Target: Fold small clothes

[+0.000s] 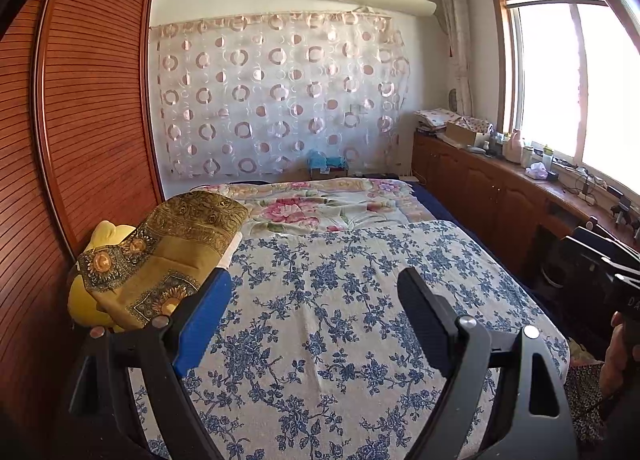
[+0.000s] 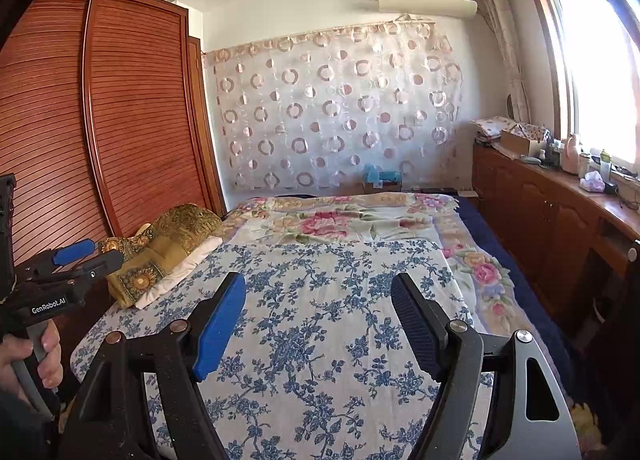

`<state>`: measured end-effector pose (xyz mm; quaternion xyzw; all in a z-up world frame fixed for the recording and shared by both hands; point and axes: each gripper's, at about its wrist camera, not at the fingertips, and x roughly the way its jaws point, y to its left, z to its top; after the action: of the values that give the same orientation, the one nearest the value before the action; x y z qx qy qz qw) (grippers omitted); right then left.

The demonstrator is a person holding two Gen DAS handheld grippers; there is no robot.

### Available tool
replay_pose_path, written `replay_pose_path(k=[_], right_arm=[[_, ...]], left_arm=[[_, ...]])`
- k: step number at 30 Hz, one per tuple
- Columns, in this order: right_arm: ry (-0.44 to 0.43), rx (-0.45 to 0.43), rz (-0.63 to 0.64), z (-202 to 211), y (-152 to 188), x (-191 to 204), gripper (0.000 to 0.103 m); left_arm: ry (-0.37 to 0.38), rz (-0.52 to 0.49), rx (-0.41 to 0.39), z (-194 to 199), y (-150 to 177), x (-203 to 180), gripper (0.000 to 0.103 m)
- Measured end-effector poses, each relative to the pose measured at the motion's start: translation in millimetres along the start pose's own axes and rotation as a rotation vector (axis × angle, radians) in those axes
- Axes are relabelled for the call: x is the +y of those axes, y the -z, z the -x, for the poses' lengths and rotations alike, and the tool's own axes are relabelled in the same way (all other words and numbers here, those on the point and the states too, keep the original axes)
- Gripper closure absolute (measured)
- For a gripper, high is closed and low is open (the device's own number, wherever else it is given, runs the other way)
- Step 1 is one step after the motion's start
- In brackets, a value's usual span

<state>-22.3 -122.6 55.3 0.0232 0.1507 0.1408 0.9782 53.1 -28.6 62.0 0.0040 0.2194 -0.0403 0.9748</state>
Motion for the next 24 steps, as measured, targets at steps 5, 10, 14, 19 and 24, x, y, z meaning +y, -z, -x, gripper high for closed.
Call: replay_pose_path(k=[5, 10, 14, 19, 24], right_arm=[[-0.003, -0.002, -0.004, 1.0, -2.7, -4.6, 0.026], [-0.004, -0.007, 0.001, 2.9, -2.7, -5.7, 0.026], [-0.007, -0.007, 0.004, 4.1, -3.1, -7.9, 0.026], [-0.011, -0.009, 0.006, 6.4, -4.6, -12.0, 0.026], [-0.014, -0.008, 0.009, 6.4, -5.8, -15.6, 0.026]], left_arm=[[0.001, 0.0, -0.001, 0.2, 0.0, -0.2, 0.018], [0.0, 0.0, -0.003, 0.4, 0.2, -0.7, 0.018], [0.0, 0.0, -0.003, 0.3, 0.5, -1.0, 0.018], [0.0, 0.0, -0.003, 2.5, 0.4, -3.1, 0.018], [-0.003, -0.003, -0.008, 5.3, -1.6, -4.3, 0.018]])
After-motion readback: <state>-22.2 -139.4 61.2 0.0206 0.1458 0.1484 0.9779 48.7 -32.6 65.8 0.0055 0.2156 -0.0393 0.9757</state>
